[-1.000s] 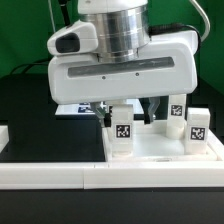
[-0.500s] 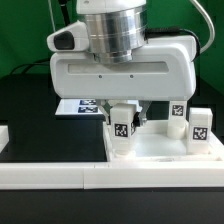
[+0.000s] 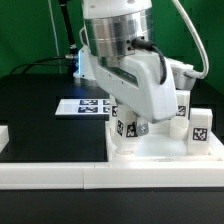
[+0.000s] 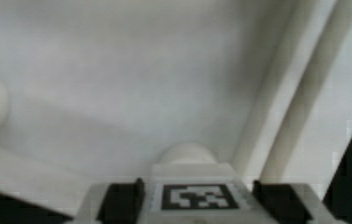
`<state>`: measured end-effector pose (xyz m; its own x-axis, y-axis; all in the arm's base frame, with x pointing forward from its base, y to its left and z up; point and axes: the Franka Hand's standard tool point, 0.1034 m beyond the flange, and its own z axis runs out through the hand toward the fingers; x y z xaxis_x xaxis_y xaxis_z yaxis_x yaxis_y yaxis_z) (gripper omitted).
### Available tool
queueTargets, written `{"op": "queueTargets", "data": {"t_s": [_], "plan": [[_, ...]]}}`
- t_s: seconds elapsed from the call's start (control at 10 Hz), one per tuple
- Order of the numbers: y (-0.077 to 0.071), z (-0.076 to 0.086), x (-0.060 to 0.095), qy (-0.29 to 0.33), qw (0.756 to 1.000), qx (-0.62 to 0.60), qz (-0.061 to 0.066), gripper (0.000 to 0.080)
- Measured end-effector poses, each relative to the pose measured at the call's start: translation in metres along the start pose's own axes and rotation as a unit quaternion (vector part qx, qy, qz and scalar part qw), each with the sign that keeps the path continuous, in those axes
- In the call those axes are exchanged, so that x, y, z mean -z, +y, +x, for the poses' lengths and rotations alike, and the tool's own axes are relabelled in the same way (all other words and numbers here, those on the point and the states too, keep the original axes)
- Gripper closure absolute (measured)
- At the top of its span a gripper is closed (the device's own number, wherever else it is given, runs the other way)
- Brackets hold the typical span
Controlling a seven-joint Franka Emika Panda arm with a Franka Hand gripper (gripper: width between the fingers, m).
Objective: Assemble square table
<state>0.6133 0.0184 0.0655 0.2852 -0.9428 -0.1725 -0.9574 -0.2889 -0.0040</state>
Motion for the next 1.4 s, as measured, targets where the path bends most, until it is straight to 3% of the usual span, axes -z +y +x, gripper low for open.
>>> {"op": "queueTargets", "data": {"t_s": [0.1, 0.2, 0.4, 0.5, 0.6, 0.8, 1.0, 1.3, 1.4], "plan": [[-0.002, 0.003, 0.000, -0.014, 0.998, -0.063, 0.015, 0.0506], [-0.005, 0.012, 0.001, -0.010, 0.995, -0.090, 0.046, 0.0506], [-0.005, 0.009, 0.001, -0.010, 0.997, -0.062, 0.045, 0.0506], [-0.004, 0.011, 0.001, -0.004, 0.999, 0.000, 0.048, 0.0321], [-0.003, 0.012, 0.002, 0.006, 0.995, 0.089, 0.045, 0.0206], [-0.008, 0.006, 0.005, 0.033, 0.974, 0.223, 0.030, 0.0165], [-0.006, 0.009, 0.004, 0.035, 0.958, 0.284, 0.026, 0.0153], [-0.001, 0.022, 0.002, 0.045, 0.901, 0.432, 0.021, 0.0151], [-0.001, 0.026, 0.003, 0.055, 0.868, 0.494, 0.016, 0.0151]]}}
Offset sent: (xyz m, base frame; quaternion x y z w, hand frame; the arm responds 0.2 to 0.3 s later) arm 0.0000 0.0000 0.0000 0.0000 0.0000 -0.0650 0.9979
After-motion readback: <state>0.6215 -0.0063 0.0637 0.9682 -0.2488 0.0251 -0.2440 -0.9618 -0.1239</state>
